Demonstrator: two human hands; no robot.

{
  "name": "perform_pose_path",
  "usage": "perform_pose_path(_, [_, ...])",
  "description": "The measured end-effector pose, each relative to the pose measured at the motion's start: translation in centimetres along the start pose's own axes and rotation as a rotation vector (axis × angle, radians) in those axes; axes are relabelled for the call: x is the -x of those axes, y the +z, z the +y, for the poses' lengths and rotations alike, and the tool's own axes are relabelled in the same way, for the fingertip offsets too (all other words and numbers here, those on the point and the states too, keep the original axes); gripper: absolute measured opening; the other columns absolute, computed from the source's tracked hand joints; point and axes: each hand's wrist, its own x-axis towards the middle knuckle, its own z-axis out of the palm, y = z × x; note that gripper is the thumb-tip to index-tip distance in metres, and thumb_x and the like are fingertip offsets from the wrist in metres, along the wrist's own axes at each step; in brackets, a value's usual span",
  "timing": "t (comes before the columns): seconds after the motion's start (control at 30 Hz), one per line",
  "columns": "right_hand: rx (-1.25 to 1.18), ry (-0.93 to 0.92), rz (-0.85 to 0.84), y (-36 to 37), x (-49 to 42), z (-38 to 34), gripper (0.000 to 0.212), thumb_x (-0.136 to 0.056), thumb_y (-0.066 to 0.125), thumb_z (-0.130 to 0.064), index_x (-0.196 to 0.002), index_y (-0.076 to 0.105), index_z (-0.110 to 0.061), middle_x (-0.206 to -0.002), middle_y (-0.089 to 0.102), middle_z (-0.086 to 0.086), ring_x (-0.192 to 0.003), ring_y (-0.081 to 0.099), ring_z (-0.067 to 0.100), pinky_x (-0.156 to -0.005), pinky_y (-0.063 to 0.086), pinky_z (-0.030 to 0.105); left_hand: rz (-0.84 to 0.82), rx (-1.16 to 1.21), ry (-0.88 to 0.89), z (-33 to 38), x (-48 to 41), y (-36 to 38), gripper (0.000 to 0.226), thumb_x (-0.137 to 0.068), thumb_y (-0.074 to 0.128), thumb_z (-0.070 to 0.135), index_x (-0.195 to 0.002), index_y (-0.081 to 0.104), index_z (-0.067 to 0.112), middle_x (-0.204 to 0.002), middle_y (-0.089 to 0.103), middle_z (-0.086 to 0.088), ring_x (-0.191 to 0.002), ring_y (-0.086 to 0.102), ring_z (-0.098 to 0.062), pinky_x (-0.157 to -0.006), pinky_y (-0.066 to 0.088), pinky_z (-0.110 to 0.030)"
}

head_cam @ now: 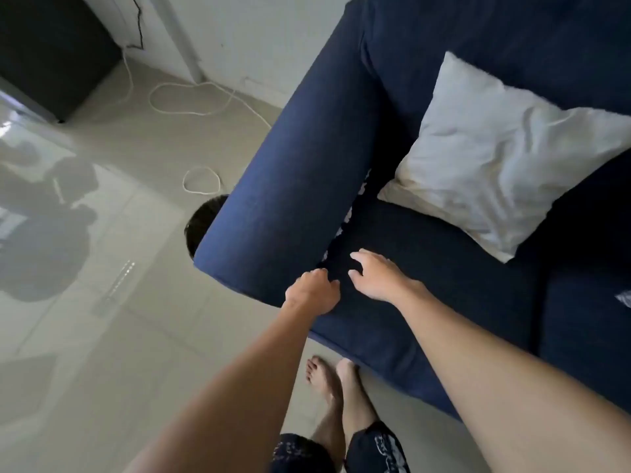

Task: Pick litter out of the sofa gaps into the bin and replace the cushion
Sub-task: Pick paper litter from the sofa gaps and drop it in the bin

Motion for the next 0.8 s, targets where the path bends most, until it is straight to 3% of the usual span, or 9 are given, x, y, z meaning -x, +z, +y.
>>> perform_pose_path(0.23, [0.036, -0.080, -0.054, 5.3, -8.2, 3.7, 0.045, -0.097, 0.045, -0.016, -0.142, 0.044, -0.019, -0.157, 0.028, 0.002, -0.139, 0.037, 0.026, -0.110, 0.035, 0.037, -0.057, 0.219, -0.165, -3.5, -7.9, 5.8, 0.055, -0.094, 0.043, 0.042, -0.146, 0.033, 0.026, -0.138, 0.051, -0.010, -0.119, 0.054, -0.033, -0.094, 0.048, -0.041])
perform_pose_path(0.4, [0.144, -0.190, -0.061, 7.2, -13.8, 5.0, 0.048, -0.095, 0.043, -0.008, -0.141, 0.045, -0.024, -0.154, 0.034, 0.001, -0.134, 0.039, 0.031, -0.108, 0.038, 0.046, -0.023, 0.309, -0.195, -4.5, -12.2, 9.1, 0.063, -0.096, 0.044, 0.039, -0.152, 0.017, 0.031, -0.149, 0.041, -0.008, -0.130, 0.045, -0.035, -0.104, 0.043, -0.045])
perform_pose_path(0.57, [0.302, -0.243, -0.079, 7.8, -17.1, 4.6, 0.046, -0.094, 0.045, -0.011, -0.134, 0.052, -0.032, -0.147, 0.041, 0.000, -0.126, 0.039, 0.031, -0.103, 0.035, 0.045, 0.223, 0.313, -0.212, -4.1, -12.9, 10.2, 0.057, -0.095, 0.046, 0.032, -0.148, 0.028, 0.034, -0.140, 0.053, -0.007, -0.122, 0.053, -0.035, -0.095, 0.049, -0.044])
perform_pose_path(0.67, [0.400, -0.229, -0.164, 8.0, -18.0, 4.1, 0.044, -0.094, 0.045, -0.017, -0.135, 0.049, -0.034, -0.148, 0.038, 0.000, -0.126, 0.033, 0.031, -0.105, 0.028, 0.044, 0.174, 0.345, -0.275, -3.6, -13.7, 9.7, 0.055, -0.091, 0.052, 0.031, -0.143, 0.038, 0.031, -0.132, 0.058, -0.009, -0.117, 0.057, -0.036, -0.092, 0.051, -0.043])
perform_pose_path(0.8, [0.466, -0.228, -0.207, 7.7, -18.5, 3.5, 0.047, -0.094, 0.044, -0.019, -0.140, 0.042, -0.032, -0.151, 0.034, -0.004, -0.130, 0.029, 0.031, -0.108, 0.027, 0.044, 0.069, 0.364, -0.377, -3.2, -14.3, 8.7, 0.043, -0.089, 0.055, 0.036, -0.129, 0.055, 0.019, -0.122, 0.063, -0.009, -0.107, 0.061, -0.033, -0.076, 0.049, -0.035])
